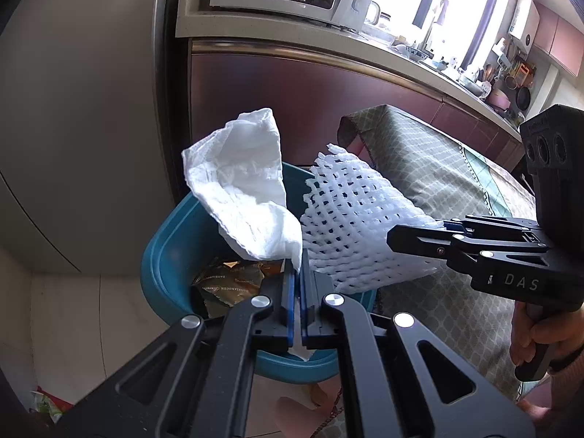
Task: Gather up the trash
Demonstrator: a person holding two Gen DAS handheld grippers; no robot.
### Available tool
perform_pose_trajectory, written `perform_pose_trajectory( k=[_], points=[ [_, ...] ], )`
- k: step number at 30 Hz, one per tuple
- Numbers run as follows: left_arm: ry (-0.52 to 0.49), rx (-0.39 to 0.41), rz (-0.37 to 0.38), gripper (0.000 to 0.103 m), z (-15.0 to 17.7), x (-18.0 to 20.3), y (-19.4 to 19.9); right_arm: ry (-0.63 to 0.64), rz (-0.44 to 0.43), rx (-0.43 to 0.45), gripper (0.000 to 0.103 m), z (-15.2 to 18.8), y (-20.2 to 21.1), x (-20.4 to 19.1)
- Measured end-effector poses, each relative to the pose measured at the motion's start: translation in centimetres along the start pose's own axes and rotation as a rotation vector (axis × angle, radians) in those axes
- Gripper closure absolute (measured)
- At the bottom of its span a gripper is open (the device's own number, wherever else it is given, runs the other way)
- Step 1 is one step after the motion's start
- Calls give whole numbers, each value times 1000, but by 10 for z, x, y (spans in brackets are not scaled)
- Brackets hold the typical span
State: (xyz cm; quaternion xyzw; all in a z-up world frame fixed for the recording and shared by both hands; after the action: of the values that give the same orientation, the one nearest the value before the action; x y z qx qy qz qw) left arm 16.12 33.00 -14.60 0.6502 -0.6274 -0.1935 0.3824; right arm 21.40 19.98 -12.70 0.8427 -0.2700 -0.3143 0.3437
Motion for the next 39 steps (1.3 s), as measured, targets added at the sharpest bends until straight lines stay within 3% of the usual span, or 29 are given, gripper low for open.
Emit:
perform_pose_trajectory(
  k=[21,28,33,38,39],
  points=[
    [22,-70,-19,100,4,-6,-29,7,20,-54,82,-17,-37,-8],
    [40,-91,-17,95,5,-10,-37,-6,28,-27,61,-20,-36,-5],
    [46,-59,3,79,5,-6,-29,-29,20,0,59,-15,-22,5],
    [17,24,52,45,0,12,-5,-31,10,73,49,-5,13,13],
    [12,39,63,43,-1,16,0,-28,15,92,47,-3,21,14]
  ],
)
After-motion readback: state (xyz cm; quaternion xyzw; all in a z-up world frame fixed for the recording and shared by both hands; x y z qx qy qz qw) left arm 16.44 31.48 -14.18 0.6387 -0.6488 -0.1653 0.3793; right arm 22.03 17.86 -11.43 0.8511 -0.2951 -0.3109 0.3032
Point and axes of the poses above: each gripper's, at about its wrist camera, not at the fingertips, and y roughly against the way its jaws point, x to its right, z to its underside, the point moved 4 cm from there along -y, roughly the way its jaws point, and after that the axes turned 1 degree about y, right-handed, at the moved point
